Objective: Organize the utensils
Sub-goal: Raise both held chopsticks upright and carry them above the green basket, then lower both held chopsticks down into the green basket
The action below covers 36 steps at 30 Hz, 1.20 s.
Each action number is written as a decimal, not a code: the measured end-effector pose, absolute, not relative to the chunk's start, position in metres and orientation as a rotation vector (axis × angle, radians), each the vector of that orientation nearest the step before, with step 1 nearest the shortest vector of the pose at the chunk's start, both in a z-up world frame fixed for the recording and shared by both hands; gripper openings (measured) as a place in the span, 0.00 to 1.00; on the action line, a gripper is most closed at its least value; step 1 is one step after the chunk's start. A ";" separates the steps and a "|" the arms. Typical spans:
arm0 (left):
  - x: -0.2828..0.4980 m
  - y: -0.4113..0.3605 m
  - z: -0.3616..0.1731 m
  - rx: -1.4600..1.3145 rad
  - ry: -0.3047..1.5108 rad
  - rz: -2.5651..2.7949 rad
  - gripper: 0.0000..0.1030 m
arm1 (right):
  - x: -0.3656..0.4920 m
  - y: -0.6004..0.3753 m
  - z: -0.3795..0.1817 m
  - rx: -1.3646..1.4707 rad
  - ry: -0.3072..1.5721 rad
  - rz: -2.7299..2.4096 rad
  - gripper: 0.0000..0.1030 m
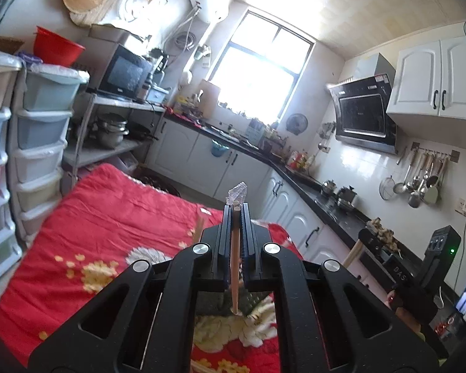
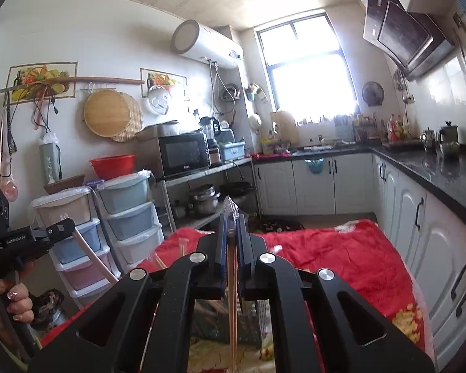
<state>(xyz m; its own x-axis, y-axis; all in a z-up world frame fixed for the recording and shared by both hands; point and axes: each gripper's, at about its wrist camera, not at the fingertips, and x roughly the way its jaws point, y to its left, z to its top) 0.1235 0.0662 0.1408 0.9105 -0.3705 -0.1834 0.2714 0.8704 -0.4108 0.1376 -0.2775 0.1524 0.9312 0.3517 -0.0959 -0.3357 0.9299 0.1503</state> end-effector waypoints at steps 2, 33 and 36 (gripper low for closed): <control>0.124 0.069 0.148 -0.377 0.241 -0.321 0.03 | 0.140 -0.275 0.159 0.121 0.101 0.354 0.05; 0.162 0.073 0.148 -0.340 0.169 -0.201 0.03 | 0.168 -0.255 0.182 0.027 -0.111 0.320 0.05; 0.164 0.072 0.144 -0.336 0.174 -0.201 0.03 | 0.171 -0.255 0.181 0.037 -0.108 0.324 0.05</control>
<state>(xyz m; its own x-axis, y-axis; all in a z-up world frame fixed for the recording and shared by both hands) 0.1644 0.0718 0.1444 0.9652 -0.2241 -0.1351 0.1666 0.9244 -0.3432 0.1711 -0.2555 0.1806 0.9423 0.3157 0.1116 -0.3197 0.9473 0.0193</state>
